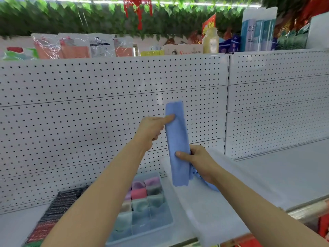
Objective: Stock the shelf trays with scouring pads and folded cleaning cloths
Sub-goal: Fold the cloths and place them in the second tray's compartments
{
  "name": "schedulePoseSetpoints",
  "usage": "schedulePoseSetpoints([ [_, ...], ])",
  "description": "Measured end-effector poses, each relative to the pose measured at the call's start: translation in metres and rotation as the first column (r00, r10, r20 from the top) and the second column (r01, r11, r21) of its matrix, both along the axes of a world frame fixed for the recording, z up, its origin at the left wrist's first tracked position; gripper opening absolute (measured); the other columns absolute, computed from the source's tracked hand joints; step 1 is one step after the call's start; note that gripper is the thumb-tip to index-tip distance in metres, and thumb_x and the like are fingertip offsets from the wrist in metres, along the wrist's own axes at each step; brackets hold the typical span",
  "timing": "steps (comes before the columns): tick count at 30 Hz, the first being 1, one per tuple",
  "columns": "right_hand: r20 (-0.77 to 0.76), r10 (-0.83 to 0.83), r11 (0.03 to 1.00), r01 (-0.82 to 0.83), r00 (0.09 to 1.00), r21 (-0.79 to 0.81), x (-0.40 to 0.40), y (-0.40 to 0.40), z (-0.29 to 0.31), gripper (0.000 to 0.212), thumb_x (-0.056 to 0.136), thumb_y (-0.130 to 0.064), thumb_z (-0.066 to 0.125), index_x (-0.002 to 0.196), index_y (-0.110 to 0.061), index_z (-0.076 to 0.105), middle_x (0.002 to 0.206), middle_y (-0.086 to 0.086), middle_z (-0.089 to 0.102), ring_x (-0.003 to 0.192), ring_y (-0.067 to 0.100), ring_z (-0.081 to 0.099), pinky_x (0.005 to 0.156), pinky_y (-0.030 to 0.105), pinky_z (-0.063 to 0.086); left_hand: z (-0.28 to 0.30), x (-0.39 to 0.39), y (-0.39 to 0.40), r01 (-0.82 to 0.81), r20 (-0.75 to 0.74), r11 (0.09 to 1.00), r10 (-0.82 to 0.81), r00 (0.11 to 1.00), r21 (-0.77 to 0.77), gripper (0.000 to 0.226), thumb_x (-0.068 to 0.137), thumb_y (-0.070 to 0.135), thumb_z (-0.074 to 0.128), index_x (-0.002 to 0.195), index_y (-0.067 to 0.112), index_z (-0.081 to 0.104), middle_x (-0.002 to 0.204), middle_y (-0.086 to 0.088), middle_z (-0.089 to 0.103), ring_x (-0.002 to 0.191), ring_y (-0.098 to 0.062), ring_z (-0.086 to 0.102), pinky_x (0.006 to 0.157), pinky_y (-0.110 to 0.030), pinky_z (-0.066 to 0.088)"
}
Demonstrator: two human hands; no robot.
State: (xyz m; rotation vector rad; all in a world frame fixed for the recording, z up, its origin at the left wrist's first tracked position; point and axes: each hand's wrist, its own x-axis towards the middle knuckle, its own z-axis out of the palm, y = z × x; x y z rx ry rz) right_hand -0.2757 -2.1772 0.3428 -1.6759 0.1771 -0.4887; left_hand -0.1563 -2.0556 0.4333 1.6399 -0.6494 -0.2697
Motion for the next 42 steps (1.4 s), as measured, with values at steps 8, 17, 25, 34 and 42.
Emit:
schedulePoseSetpoints([
  [8,0.052,0.039,0.999,-0.041,0.998,0.035,0.007,0.016,-0.001,0.017,0.088,-0.014,0.067,0.104,-0.008,0.068,0.097,0.006,0.074,0.087,0.021,0.070,0.070,0.030,0.053,-0.015,0.020,0.015,-0.087,-0.039,0.990,0.083,0.996,-0.112,0.034,0.085,0.021,0.075,0.097,-0.010,0.068,0.094,-0.021,0.073,0.071,-0.023,0.070,0.057,-0.023,0.058],
  [17,0.107,0.089,0.994,-0.095,0.990,0.049,0.022,0.034,0.013,0.016,0.086,-0.005,0.067,0.101,-0.007,0.072,0.086,0.004,0.074,0.073,0.013,0.067,0.060,0.020,0.049,-0.041,0.048,0.032,-0.182,0.048,0.970,0.177,0.983,0.163,0.053,0.087,0.027,0.072,0.049,0.008,0.040,0.045,-0.003,0.040,0.041,-0.020,0.039,0.044,-0.022,0.040],
  [25,0.111,0.078,0.989,-0.091,0.991,0.117,0.035,0.046,0.019,0.010,0.092,-0.007,0.060,0.096,-0.007,0.069,0.076,-0.004,0.071,0.064,0.007,0.061,0.052,0.015,0.043,-0.019,0.023,0.065,-0.020,0.317,0.974,-0.054,0.947,0.226,0.027,0.084,0.051,0.068,0.097,0.027,0.072,0.090,0.011,0.069,0.080,-0.008,0.061,0.077,-0.023,0.048],
  [34,0.134,0.025,0.971,-0.056,0.991,0.231,0.041,0.062,0.029,0.019,0.087,-0.006,0.065,0.105,-0.004,0.070,0.099,0.013,0.072,0.081,0.021,0.067,0.068,0.027,0.054,-0.027,0.006,0.081,0.212,0.290,0.952,-0.272,0.917,0.221,0.033,0.080,0.015,0.079,0.111,0.021,0.071,0.103,0.002,0.073,0.100,-0.016,0.068,0.086,-0.030,0.057],
  [42,0.187,-0.008,0.980,-0.029,0.982,0.198,0.050,0.067,0.027,0.033,0.079,-0.011,0.076,0.110,-0.010,0.063,0.110,0.009,0.069,0.099,0.023,0.066,0.082,0.033,0.053,-0.024,0.017,0.093,-0.024,0.354,0.988,-0.031,0.935,0.149,0.018,0.073,0.015,0.084,0.086,0.014,0.072,0.074,0.003,0.067,0.067,-0.009,0.058,0.065,-0.025,0.050],
])
